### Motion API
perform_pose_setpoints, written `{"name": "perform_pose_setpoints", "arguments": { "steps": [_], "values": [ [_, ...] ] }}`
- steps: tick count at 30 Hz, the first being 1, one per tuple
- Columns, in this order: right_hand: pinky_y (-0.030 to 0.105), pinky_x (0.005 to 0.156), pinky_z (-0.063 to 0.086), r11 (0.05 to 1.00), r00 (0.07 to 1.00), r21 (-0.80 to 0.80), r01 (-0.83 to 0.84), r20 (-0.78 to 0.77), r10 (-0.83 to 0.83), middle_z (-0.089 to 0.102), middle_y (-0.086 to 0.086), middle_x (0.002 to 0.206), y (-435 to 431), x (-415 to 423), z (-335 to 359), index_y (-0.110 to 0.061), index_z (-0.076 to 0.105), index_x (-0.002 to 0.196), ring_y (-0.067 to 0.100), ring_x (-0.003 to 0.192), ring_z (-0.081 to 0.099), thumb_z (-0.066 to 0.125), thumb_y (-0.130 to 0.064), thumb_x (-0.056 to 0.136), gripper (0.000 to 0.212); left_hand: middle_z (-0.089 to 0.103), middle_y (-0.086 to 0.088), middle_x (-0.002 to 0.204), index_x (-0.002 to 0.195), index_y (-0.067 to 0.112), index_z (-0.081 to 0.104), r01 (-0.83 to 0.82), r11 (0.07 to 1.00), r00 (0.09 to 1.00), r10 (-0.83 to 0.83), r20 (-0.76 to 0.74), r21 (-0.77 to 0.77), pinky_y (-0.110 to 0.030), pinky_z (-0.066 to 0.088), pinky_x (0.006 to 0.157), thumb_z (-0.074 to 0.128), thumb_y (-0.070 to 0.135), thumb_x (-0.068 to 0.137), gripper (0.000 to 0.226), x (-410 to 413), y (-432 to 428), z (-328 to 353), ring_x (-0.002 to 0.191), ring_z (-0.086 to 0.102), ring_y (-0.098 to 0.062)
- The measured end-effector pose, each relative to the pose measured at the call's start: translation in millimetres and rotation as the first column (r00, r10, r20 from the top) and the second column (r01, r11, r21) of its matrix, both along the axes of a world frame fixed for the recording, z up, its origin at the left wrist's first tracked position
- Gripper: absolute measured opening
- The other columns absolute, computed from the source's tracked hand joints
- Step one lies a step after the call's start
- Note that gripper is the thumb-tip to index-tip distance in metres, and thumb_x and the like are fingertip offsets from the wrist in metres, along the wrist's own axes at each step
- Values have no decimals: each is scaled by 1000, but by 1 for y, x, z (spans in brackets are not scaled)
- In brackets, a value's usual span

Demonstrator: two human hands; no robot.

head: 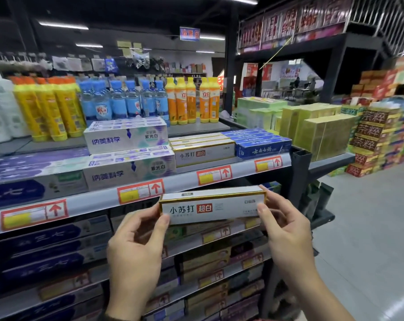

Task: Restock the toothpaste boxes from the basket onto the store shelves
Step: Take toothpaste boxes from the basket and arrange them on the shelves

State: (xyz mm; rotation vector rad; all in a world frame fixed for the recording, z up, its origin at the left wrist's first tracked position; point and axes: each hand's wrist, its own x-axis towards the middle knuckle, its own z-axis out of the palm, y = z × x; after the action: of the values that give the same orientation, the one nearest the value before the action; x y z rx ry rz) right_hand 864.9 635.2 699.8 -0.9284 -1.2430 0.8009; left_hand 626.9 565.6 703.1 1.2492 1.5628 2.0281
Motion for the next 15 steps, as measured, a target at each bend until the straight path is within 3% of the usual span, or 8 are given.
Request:
{"name": "perform_pose_setpoints", "arguments": {
  "steps": [7, 10, 13, 15],
  "values": [
    [31, 91, 61, 999, 999, 34, 37, -9, -37, 76, -10, 111, 29, -7, 9, -39, 73, 128, 11, 108, 71, 68, -18, 101, 34, 73, 25, 105, 107, 40, 75, -21, 999, 992, 25, -125, 35, -6, 50, 86, 82, 28, 85, 26, -11, 33, 5, 101, 70, 0],
    [28, 88, 62, 998, 999, 43, 36, 0, -36, 77, -11, 111, 41, -7, 10, -36, 72, 131, 12, 108, 71, 67, -18, 102, 34, 74, 20, 109, 116, 35, 76, -7, 999, 992, 12, -125, 42, -10, 53, 89, 86, 19, 83, 38, -11, 46, 3, 101, 72, -4],
    [29, 90, 59, 997, 999, 71, 34, 15, -35, 76, -13, 111, 57, -7, 15, -36, 71, 132, 10, 108, 71, 66, -15, 103, 36, 73, 17, 114, 121, 25, 77, -4, 998, 995, 11, -97, 70, -5, 51, 89, 87, 6, 81, 45, -4, 56, 2, 102, 71, 1],
    [29, 93, 57, 994, 999, 102, 29, 28, -33, 77, -12, 111, 68, -6, 20, -37, 71, 131, 10, 107, 71, 65, -13, 103, 37, 72, 14, 122, 127, 25, 75, 0, 996, 996, 7, -84, 90, -15, 54, 96, 86, 4, 82, 52, 1, 64, 2, 108, 71, -4]
  ]
}}
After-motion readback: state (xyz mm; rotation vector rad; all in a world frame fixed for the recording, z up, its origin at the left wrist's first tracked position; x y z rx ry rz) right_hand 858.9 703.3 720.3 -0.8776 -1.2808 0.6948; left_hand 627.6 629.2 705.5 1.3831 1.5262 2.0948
